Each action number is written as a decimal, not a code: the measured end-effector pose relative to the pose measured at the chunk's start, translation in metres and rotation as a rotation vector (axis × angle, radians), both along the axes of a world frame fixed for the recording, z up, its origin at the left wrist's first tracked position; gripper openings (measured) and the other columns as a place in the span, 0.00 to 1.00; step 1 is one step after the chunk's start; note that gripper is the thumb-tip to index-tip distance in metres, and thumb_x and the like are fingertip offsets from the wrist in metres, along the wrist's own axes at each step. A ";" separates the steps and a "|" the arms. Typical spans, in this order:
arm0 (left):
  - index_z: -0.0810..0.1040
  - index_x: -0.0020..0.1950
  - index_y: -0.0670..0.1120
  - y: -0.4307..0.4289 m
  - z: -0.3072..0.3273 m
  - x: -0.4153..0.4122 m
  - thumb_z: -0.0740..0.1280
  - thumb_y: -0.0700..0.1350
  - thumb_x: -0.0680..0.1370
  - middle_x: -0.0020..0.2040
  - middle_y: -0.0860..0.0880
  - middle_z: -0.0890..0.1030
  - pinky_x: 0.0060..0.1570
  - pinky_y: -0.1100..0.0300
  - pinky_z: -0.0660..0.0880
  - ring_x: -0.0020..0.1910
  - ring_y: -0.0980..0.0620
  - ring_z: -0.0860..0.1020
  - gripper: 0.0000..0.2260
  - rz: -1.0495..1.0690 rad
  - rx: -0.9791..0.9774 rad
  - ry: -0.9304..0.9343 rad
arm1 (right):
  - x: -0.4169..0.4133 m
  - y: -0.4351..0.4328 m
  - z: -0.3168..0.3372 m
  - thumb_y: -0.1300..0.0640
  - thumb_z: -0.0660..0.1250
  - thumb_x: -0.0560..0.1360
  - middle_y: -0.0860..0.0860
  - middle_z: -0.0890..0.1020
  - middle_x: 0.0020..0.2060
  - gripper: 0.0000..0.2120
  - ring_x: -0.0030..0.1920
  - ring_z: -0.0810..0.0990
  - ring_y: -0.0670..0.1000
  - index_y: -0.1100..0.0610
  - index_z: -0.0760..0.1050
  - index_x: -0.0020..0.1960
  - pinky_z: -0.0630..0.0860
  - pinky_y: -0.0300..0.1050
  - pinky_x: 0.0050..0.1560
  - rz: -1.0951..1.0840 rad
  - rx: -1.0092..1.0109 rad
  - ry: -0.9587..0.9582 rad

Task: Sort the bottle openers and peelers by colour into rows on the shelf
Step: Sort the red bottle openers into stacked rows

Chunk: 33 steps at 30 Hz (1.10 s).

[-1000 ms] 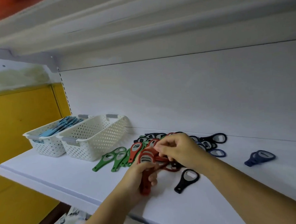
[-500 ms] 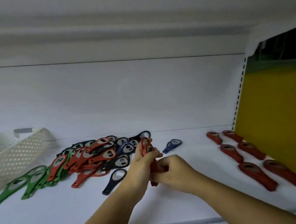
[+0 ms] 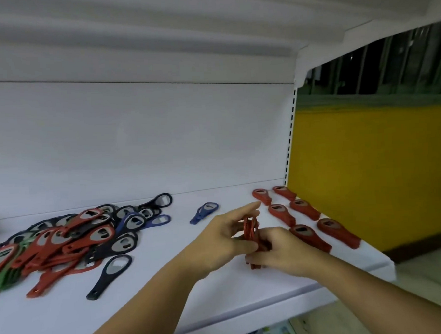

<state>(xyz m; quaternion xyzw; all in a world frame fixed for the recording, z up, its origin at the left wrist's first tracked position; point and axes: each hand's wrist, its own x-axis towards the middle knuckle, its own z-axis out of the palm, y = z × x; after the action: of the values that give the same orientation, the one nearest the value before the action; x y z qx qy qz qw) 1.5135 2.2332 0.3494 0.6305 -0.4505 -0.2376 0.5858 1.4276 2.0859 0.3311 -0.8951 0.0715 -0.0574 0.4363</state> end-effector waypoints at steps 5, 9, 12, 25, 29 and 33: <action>0.74 0.61 0.61 -0.003 -0.008 0.004 0.70 0.29 0.71 0.60 0.56 0.78 0.57 0.60 0.77 0.60 0.64 0.76 0.30 -0.006 0.031 -0.066 | -0.001 -0.003 -0.005 0.55 0.70 0.73 0.61 0.82 0.44 0.05 0.43 0.79 0.55 0.53 0.79 0.48 0.77 0.55 0.52 0.023 -0.013 0.023; 0.76 0.59 0.60 -0.003 -0.017 0.007 0.72 0.29 0.70 0.58 0.54 0.79 0.54 0.60 0.78 0.56 0.61 0.79 0.29 0.048 -0.007 -0.011 | 0.002 -0.003 -0.009 0.52 0.68 0.75 0.58 0.83 0.46 0.04 0.50 0.81 0.59 0.50 0.79 0.48 0.77 0.55 0.55 0.051 -0.019 0.072; 0.77 0.58 0.58 -0.002 -0.021 0.011 0.73 0.29 0.68 0.56 0.51 0.81 0.52 0.60 0.78 0.55 0.57 0.80 0.28 0.077 -0.021 0.012 | 0.004 -0.003 -0.011 0.50 0.69 0.75 0.52 0.84 0.44 0.03 0.49 0.81 0.54 0.48 0.79 0.45 0.77 0.52 0.56 0.067 -0.020 0.099; 0.81 0.56 0.47 -0.008 -0.017 0.045 0.70 0.27 0.70 0.53 0.44 0.83 0.50 0.56 0.79 0.53 0.45 0.82 0.20 -0.045 0.060 0.231 | 0.013 -0.004 -0.010 0.57 0.75 0.70 0.49 0.83 0.32 0.03 0.33 0.78 0.42 0.56 0.83 0.38 0.72 0.31 0.34 -0.029 0.170 0.078; 0.81 0.56 0.46 -0.006 -0.028 0.052 0.68 0.26 0.70 0.54 0.42 0.83 0.49 0.55 0.79 0.53 0.42 0.82 0.20 -0.052 -0.008 0.333 | 0.016 -0.002 -0.006 0.54 0.75 0.70 0.45 0.80 0.27 0.07 0.29 0.75 0.39 0.55 0.83 0.35 0.69 0.30 0.32 -0.041 0.130 0.152; 0.83 0.53 0.47 -0.005 -0.032 0.055 0.70 0.27 0.68 0.52 0.42 0.83 0.49 0.53 0.80 0.52 0.42 0.82 0.20 -0.030 -0.099 0.377 | 0.020 -0.001 -0.001 0.55 0.74 0.70 0.49 0.84 0.35 0.05 0.37 0.80 0.41 0.57 0.85 0.41 0.75 0.32 0.41 -0.039 0.180 0.182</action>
<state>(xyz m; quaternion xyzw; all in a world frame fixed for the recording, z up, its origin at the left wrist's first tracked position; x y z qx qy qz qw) 1.5683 2.2286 0.3176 0.5387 -0.3533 -0.3375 0.6864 1.4477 2.0847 0.3300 -0.8523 0.1332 0.0224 0.5053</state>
